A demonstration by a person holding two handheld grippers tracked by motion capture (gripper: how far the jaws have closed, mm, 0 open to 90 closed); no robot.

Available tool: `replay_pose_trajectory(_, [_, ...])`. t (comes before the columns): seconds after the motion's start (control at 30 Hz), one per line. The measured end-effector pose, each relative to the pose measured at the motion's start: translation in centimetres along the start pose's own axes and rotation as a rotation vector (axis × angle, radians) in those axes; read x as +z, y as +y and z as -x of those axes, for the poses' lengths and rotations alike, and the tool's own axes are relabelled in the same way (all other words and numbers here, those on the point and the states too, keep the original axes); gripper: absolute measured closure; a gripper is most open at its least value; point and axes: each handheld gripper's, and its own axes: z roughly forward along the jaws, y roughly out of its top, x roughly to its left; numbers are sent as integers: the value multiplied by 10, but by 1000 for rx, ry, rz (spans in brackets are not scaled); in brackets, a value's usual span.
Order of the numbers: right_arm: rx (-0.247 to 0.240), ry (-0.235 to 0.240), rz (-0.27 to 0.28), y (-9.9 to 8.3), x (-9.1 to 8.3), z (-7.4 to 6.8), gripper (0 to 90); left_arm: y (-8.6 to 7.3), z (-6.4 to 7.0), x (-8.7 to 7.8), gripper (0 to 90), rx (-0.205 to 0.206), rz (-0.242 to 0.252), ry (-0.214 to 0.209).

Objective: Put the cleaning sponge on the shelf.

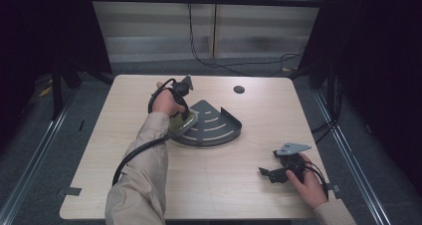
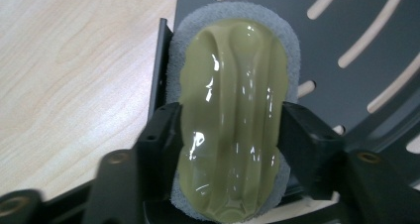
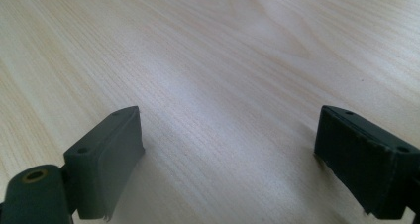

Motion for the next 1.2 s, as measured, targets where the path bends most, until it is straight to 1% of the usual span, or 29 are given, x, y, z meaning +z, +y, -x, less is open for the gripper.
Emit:
replay_pose_trajectory(0.07, [0, 0, 0, 0, 0, 0, 107, 0, 0, 0, 372, -5, 0, -3])
replay_pose_trajectory(0.13, [0, 0, 0, 0, 0, 0, 108, -1, 0, -1, 331, -12, -1, 7])
replay_pose_trajectory(0.2, [0, 0, 0, 0, 0, 0, 108, -1, 0, -1, 294, -10, 0, 6])
replay_pose_trajectory(0.23, [0, 0, 0, 0, 0, 0, 108, -2, 0, -2, 286, -21, 9, 10])
replay_pose_trajectory(0.27, [0, 0, 0, 0, 0, 0, 107, -2, -1, -3, 278, -14, 8, 4])
replay_pose_trajectory(0.37, [0, 0, 0, 0, 0, 0, 107, -3, 0, -4, 240, -11, 7, 6])
replay_pose_trajectory(0.4, [0, 0, 0, 0, 0, 0, 108, -4, 0, -5, 238, -23, 15, 0])
replay_pose_trajectory(0.43, [0, 0, 0, 0, 0, 0, 107, -5, 0, -6, 234, -14, 16, 4])
replay_pose_trajectory(0.5, [0, 0, 0, 0, 0, 0, 107, -5, 0, -7, 230, -17, 10, 1])
replay_pose_trajectory(0.53, [0, 0, 0, 0, 0, 0, 107, -6, 0, -8, 227, -13, 14, 7])
replay_pose_trajectory(0.57, [0, 0, 0, 0, 0, 0, 107, -6, 0, -8, 223, -21, 16, -3])
replay_pose_trajectory(0.6, [0, 0, 0, 0, 0, 0, 107, -6, 0, -8, 223, -21, 16, -3])
replay_pose_trajectory(0.63, [0, 0, 0, 0, 0, 0, 108, -7, 1, -10, 222, -10, 17, -6])
replay_pose_trajectory(0.73, [0, 0, 0, 0, 0, 0, 108, -7, 2, -11, 214, -11, 19, -6])
replay_pose_trajectory(0.77, [0, 0, 0, 0, 0, 0, 108, -7, 2, -13, 208, -19, 18, -10])
replay_pose_trajectory(0.8, [0, 1, 0, 0, 0, 0, 107, -7, 2, -13, 207, -13, 19, -7])
replay_pose_trajectory(0.83, [0, 1, 0, 0, 0, 0, 108, -8, 3, -15, 208, -3, 11, -20])
replay_pose_trajectory(0.9, [-1, 0, 0, 0, 0, 0, 107, -9, 3, -16, 208, -1, 5, -20])
replay_pose_trajectory(1.03, [0, 0, 0, 0, 0, 0, 107, -14, 3, -21, 208, -10, 5, -24])
replay_pose_trajectory(1.13, [0, 0, 0, 0, 0, 0, 108, -17, 1, -23, 208, -9, -1, -24])
replay_pose_trajectory(1.2, [0, 0, 0, 0, 0, 0, 107, -20, 0, -26, 208, -25, 10, -29])
